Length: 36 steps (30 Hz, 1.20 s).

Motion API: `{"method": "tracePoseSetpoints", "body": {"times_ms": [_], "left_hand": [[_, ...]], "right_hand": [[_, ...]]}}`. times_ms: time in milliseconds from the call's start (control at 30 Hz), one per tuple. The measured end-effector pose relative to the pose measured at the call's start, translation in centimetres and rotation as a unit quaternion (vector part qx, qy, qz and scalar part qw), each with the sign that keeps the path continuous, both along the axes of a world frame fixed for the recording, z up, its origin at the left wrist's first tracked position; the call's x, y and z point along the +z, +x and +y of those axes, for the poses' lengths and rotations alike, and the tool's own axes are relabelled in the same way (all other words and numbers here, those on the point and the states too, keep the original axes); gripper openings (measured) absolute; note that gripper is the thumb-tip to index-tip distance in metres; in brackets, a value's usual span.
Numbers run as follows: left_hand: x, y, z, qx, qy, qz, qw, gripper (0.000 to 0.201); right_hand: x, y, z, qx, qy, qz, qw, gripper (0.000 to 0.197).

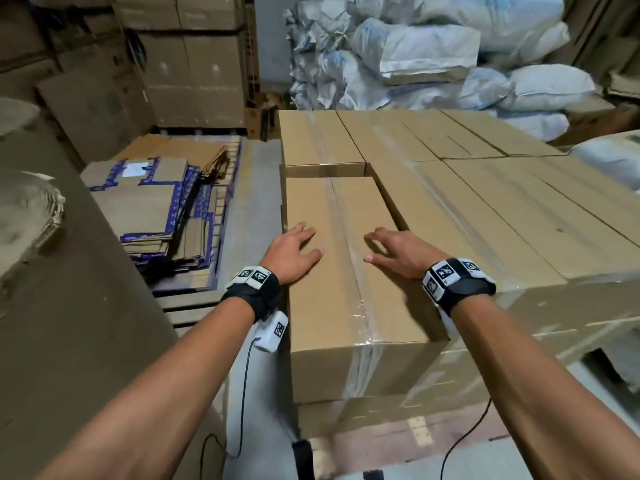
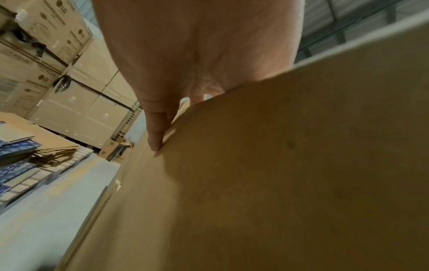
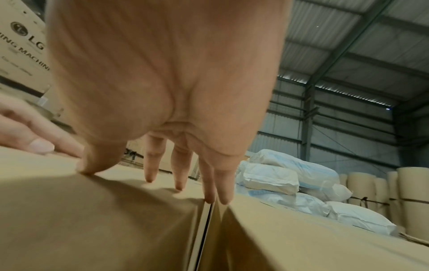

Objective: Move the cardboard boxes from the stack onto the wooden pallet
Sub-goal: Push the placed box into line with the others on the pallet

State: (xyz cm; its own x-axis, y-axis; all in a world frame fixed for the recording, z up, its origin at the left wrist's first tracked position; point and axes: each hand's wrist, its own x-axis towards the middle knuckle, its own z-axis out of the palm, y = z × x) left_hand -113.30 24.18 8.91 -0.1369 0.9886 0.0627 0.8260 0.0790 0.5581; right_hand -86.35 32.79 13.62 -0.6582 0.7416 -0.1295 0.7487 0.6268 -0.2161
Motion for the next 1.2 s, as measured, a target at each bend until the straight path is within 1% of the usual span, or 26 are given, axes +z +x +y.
{"method": "tracePoseSetpoints", "body": {"times_ms": [67,133,233,333,400,467,567,667,767,867,933,1033,1133,1200], "left_hand": [[-0.3,0.0,-0.1,-0.007,0.004,0.003,1.0,0.066],[-0.6,0.0,-0.5,-0.003,0.008,0.0,1.0,0.064],[-0.7,0.8,-1.6,0.0,0.01,-0.005,1.0,0.062],[-0.5,1.9,-3.3,-0.004,0.001,-0.015,1.0,0.063],[-0.3,2.4,-4.7,-0.004,-0.005,-0.015,1.0,0.066],[-0.3,2.9,-6.2,0.004,-0.009,-0.023,1.0,0.069],[-0.5,3.8,-8.1,0.012,-0.01,-0.041,0.999,0.074],[-0.7,4.9,-9.3,0.027,-0.013,-0.039,0.999,0.076],[-0.7,6.2,-9.9,0.053,-0.017,-0.028,0.998,0.076],[-0.6,7.4,-10.3,0.07,-0.008,-0.009,0.997,0.071],[-0.4,8.0,-10.0,0.074,0.003,0.004,0.997,0.066],[0.3,8.6,-9.3,0.074,0.016,0.008,0.997,0.059],[0.9,8.8,-8.1,0.082,0.024,0.016,0.996,0.054],[1.0,8.6,-7.5,0.1,0.028,0.012,0.995,0.052]], "right_hand": [[0.5,0.6,-0.8,-0.018,-0.002,-0.018,1.0,0.065],[0.7,1.4,-2.0,-0.029,-0.014,-0.029,0.999,0.074],[0.3,2.9,-4.2,-0.056,-0.024,-0.049,0.997,0.099],[-0.5,4.3,-6.5,-0.086,-0.008,-0.101,0.991,0.127],[-1.0,5.1,-7.7,-0.092,-0.013,-0.1,0.991,0.135],[-1.2,6.1,-8.5,-0.083,-0.022,-0.097,0.992,0.136],[-1.4,7.6,-9.2,-0.048,-0.037,-0.102,0.993,0.146],[-1.4,8.8,-9.8,-0.018,-0.024,-0.104,0.994,0.153],[-1.3,9.6,-10.1,-0.011,0.008,-0.083,0.996,0.151],[-1.7,10.6,-10.0,-0.01,0.029,-0.041,0.999,0.145],[-1.8,11.3,-9.9,-0.026,0.054,-0.019,0.998,0.135],[-2.0,11.8,-9.8,-0.035,0.083,0.002,0.996,0.114],[-2.3,12.0,-9.7,-0.021,0.131,-0.001,0.991,0.095],[-2.5,11.8,-9.9,-0.018,0.165,-0.008,0.986,0.087]]}}
